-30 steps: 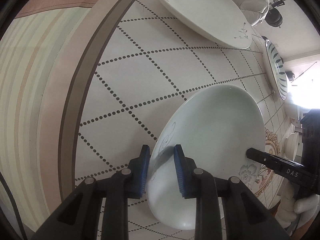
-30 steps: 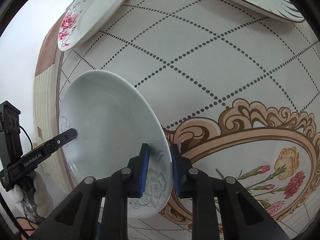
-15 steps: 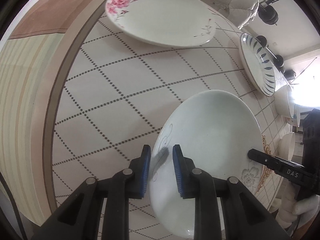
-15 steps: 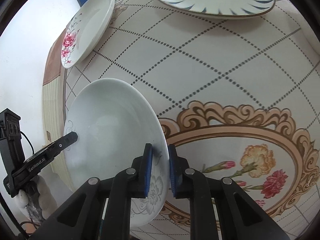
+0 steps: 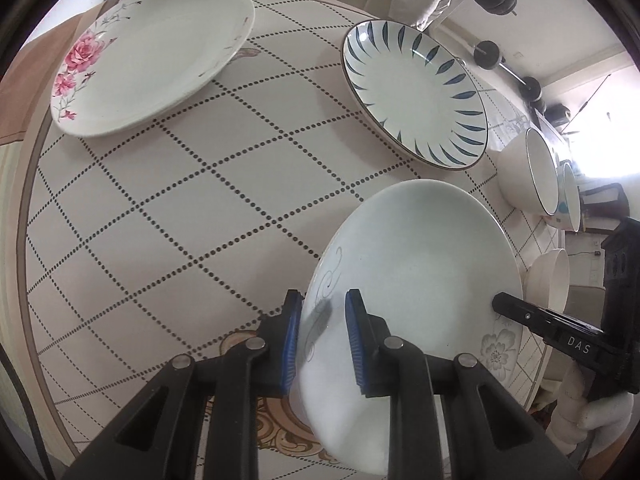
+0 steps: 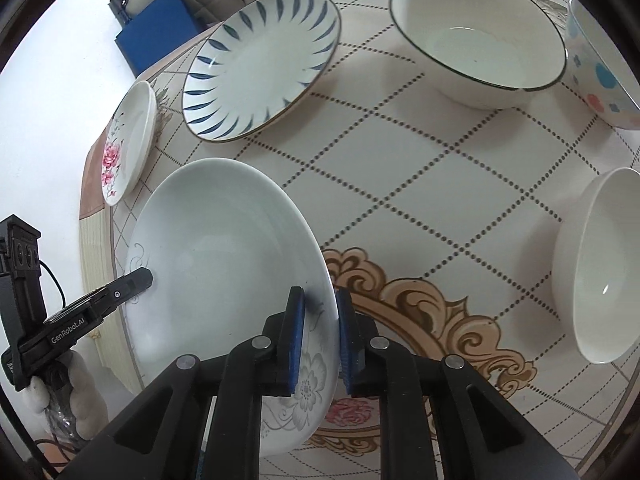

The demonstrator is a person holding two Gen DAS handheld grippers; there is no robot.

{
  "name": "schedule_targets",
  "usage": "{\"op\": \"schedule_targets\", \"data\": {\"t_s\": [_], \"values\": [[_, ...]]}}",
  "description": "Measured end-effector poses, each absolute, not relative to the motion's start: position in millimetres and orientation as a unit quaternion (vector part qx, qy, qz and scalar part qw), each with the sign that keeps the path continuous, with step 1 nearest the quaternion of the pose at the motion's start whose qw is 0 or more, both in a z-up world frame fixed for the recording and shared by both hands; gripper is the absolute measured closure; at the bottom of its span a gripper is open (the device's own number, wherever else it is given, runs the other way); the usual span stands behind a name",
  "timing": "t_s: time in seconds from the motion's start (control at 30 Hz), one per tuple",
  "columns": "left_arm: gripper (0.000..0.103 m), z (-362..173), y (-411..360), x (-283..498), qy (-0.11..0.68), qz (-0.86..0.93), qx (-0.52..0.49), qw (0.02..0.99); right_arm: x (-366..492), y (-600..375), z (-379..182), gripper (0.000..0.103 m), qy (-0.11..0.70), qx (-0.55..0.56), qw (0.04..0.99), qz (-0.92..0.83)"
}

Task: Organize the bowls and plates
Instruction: 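Lift the plain white plate with both grippers and set it down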

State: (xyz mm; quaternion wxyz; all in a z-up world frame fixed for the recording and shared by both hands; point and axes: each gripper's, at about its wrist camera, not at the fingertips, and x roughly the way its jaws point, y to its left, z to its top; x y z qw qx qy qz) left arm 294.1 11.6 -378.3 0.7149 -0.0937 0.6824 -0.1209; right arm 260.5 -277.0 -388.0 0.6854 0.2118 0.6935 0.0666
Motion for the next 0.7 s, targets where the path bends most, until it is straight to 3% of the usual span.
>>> {"op": "schedule_targets", "data": {"t_s": [0.7], "values": [[0.083, -408.7, -12.5, 289.2, 0.701, -0.090, -0.042, 0.706, 242.8, -295.6, -428.6, 0.085, 0.703, 0.201, 0.679, 0.063]]}}
